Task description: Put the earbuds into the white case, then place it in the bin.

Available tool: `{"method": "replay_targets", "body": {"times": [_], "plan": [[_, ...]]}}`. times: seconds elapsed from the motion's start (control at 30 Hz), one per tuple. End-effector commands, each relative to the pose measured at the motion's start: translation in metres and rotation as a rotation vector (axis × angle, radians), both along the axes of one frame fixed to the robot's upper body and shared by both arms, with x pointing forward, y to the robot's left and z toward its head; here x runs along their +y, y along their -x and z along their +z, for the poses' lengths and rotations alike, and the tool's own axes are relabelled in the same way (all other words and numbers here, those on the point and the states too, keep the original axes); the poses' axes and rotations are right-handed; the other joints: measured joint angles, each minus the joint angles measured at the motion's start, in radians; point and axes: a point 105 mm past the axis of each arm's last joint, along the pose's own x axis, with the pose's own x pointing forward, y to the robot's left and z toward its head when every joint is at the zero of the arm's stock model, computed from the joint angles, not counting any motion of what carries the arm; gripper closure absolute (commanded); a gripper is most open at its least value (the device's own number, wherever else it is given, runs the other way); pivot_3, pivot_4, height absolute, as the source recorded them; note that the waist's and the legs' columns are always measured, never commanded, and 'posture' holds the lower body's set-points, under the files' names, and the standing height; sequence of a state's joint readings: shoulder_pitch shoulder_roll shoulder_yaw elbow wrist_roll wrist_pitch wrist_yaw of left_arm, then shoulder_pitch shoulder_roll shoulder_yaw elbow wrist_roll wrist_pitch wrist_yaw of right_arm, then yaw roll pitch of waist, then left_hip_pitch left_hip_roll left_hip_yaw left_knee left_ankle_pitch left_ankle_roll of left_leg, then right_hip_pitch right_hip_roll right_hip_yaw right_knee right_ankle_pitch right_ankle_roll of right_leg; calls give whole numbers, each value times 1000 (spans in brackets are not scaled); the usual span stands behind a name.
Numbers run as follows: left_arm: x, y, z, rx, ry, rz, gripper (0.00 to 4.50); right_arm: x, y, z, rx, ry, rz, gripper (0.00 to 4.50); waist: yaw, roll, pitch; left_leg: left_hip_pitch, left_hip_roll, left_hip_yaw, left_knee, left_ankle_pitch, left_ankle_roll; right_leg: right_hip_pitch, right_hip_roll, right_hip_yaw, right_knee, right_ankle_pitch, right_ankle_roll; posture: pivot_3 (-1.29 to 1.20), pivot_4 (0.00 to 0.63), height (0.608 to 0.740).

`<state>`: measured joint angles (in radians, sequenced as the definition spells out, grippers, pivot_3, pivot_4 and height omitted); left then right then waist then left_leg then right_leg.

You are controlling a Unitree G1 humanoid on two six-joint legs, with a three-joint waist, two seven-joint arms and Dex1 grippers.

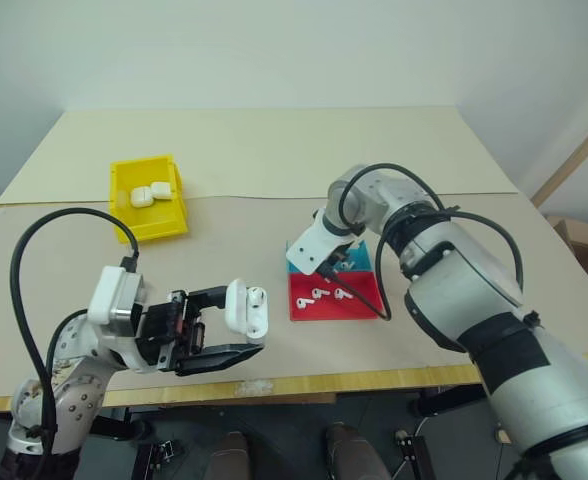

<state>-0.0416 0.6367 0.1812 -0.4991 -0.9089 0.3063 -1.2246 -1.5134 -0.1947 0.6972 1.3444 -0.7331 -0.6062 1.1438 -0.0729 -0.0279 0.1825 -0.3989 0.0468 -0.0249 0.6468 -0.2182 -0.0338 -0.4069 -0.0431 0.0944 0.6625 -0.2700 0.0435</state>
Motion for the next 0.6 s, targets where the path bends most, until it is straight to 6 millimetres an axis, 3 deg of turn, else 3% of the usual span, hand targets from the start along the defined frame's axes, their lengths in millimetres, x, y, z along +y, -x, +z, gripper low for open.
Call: {"method": "replay_targets", "body": {"times": [0.03,0.1,0.17,0.6], "plan": [[-5,5,5,-40,3,-16,1733,4,0,6,-19,-4,27,2133,0,0,0,0,0,0,0,0,0,0,0,0,0,0,0,0,150,740],[-5,5,5,-40,4,-13,1733,4,1,6,-14,-1,31,2133,1,0,0,0,0,0,0,0,0,0,0,0,0,0,0,0,150,740],[-4,5,4,-38,4,-13,1733,4,0,6,-17,-2,29,2502,0,0,0,0,0,0,0,0,0,0,0,0,0,0,0,0,150,740],[-1,5,1,-35,1,-14,1733,2,1,4,-14,11,33,2502,0,0,0,0,0,0,0,0,0,0,0,0,0,0,0,0,150,740]]}}
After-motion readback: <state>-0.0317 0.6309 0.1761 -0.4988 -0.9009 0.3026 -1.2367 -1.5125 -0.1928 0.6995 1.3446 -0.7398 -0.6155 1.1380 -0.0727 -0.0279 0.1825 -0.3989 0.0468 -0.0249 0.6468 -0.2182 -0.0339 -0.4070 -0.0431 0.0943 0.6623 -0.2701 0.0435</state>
